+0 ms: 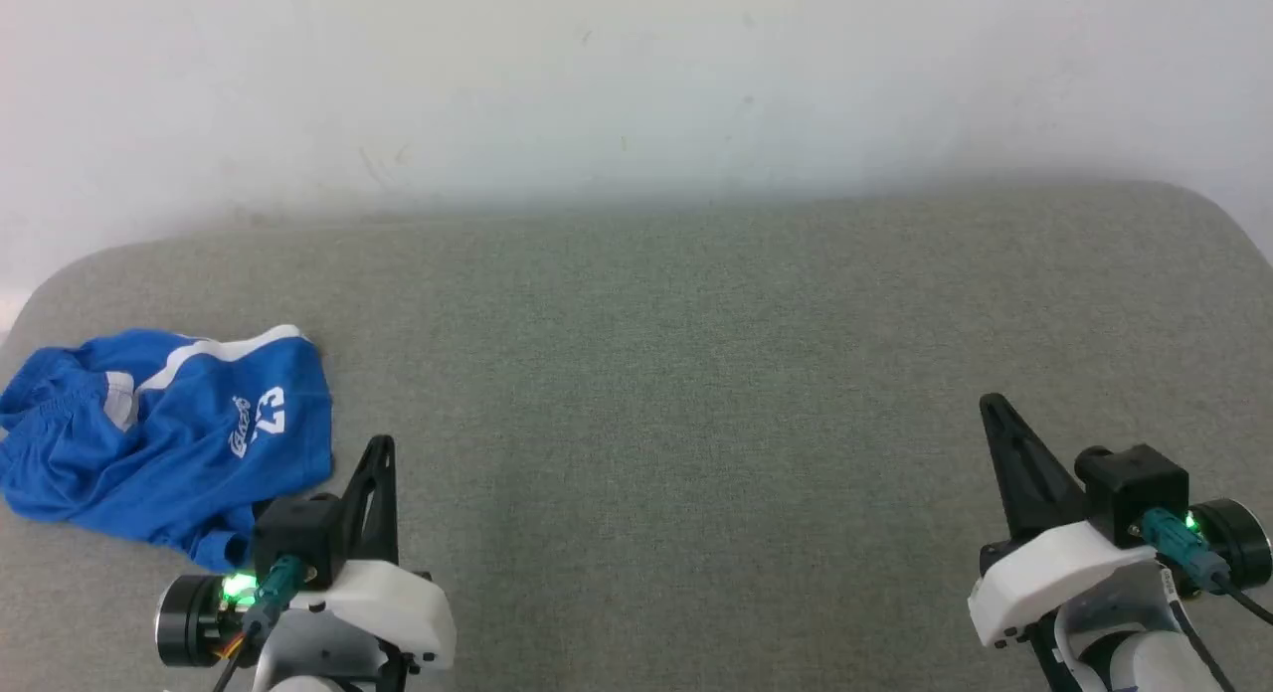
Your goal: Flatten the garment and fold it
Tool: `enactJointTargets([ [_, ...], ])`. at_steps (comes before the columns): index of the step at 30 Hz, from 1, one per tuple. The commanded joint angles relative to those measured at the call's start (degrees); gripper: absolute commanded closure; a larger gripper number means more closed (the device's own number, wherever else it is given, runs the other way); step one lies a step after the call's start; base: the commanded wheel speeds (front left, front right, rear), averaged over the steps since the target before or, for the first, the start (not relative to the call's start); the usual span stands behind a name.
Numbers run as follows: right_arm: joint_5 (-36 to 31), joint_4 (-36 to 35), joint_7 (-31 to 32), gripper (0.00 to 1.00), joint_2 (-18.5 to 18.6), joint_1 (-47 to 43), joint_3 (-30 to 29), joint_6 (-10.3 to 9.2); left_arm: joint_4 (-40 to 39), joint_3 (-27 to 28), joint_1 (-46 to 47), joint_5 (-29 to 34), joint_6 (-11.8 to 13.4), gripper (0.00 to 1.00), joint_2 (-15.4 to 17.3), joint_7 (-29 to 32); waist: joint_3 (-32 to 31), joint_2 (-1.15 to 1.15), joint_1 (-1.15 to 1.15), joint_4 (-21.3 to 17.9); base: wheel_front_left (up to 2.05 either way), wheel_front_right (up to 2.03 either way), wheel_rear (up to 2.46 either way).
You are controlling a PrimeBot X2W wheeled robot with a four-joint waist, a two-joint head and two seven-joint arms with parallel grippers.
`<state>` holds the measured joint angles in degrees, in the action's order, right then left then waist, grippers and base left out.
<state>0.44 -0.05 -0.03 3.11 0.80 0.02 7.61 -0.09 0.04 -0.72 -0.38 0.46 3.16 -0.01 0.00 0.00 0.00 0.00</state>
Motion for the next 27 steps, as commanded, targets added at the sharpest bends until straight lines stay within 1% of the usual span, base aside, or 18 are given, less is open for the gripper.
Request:
enactJointTargets([
  [1,-0.44,0.05,0.03,1.00,-0.24,-0.80,-0.02,-0.12,0.09,-0.04,0.72,0.38,-0.46,1.00,-0.28,0.01,0.00,0.00,0.00,0.00,0.00,0.00,0.00],
  [27,-0.44,0.05,0.03,1.00,-0.24,-0.80,-0.02,-0.12,0.09,-0.04,0.72,0.38,-0.46,1.00,-0.28,0.01,0.00,0.00,0.00,0.00,0.00,0.00,0.00],
])
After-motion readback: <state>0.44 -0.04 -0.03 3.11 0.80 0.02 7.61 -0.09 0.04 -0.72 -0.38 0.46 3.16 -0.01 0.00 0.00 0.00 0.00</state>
